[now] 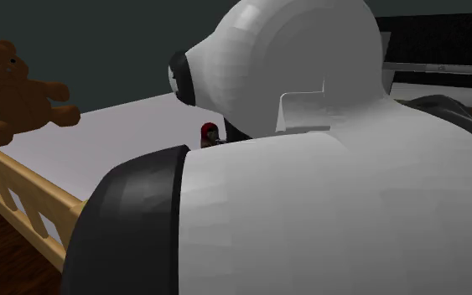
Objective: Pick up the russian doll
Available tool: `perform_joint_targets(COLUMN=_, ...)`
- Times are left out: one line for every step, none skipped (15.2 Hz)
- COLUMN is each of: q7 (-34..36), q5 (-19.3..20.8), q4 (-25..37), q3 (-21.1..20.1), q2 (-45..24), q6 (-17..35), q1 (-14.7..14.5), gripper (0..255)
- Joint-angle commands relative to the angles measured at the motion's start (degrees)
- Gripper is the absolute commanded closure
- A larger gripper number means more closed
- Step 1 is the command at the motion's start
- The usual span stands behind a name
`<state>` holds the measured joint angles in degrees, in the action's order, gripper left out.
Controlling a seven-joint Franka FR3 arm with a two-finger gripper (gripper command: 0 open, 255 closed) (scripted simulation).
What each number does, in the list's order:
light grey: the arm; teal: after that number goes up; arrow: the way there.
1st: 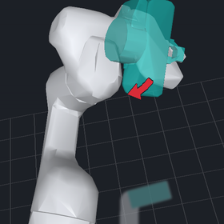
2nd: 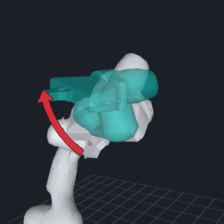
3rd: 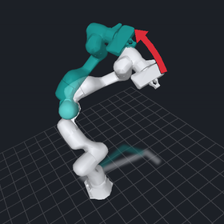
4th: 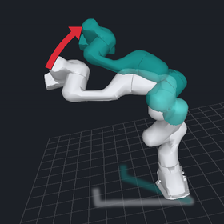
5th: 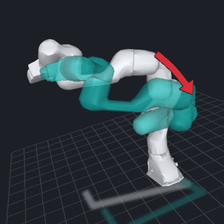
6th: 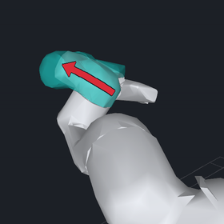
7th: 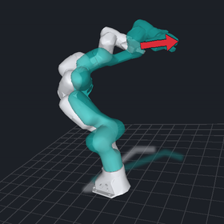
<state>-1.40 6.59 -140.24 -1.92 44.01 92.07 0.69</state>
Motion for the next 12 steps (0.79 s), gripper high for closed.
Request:
perform_joint_targets(q7=0.0, q5=0.0, q4=0.0, q3=0.0, q2=0.0, q6=0.0, q1=0.0, gripper=0)
perform_joint_targets(q7=-1.1, q5=-0.1, q4=1.1, q3=0.5, q2=-1.9, q6=1.5, q1=-0.3, gripper=0)
perform_joint_targets(q7=-2.3, q5=-0.1, q4=2.2, q3=1.0, q2=-3.7, q6=2.9, q1=-0.7, gripper=0)
perform_joint_targets(q7=-3.4, q5=-0.3, q4=3.4, q3=1.4, q2=-5.6, q6=4.3, q1=-1.0, gripper=0)
perform_joint_targets(q7=-4.6, q5=-0.5, q4=4.6, q3=1.9, q2=-7.5, q6=5.6, q1=-1.4, gripper=0)
perform_joint_targets(q7=-5.8, q5=-0.7, q4=6.0, q3=2.3, q2=-9.3, q6=6.8, q1=-1.8, gripper=0)
perform_joint_targets(q7=-7.0, q5=-1.0, q4=7.3, q3=2.7, q2=-11.2, q6=7.9, q1=-2.2, gripper=0)
perform_joint_targets(q7=-8.2, q5=-1.3, q4=8.7, q3=3.1, q2=-13.0, q6=9.0, q1=-2.6, gripper=0)
perform_joint_targets(q7=-9.4, q5=-1.7, q4=10.2, q3=3.5, q2=-14.8, q6=10.0, q1=-3.1, gripper=0)
perform_joint_targets(q7=-10.6, q5=-2.1, q4=11.7, q3=3.8, q2=-16.6, q6=10.9, q1=-3.5, gripper=0)
perform_joint_targets(q7=-11.9, q5=-2.6, q4=13.3, q3=4.1, q2=-18.4, q6=11.7, q1=-3.9, gripper=0)
perform_joint_targets(q7=-13.1, q5=-3.1, q4=14.9, q3=4.4, q2=-20.2, q6=12.5, q1=-4.3, gripper=0)
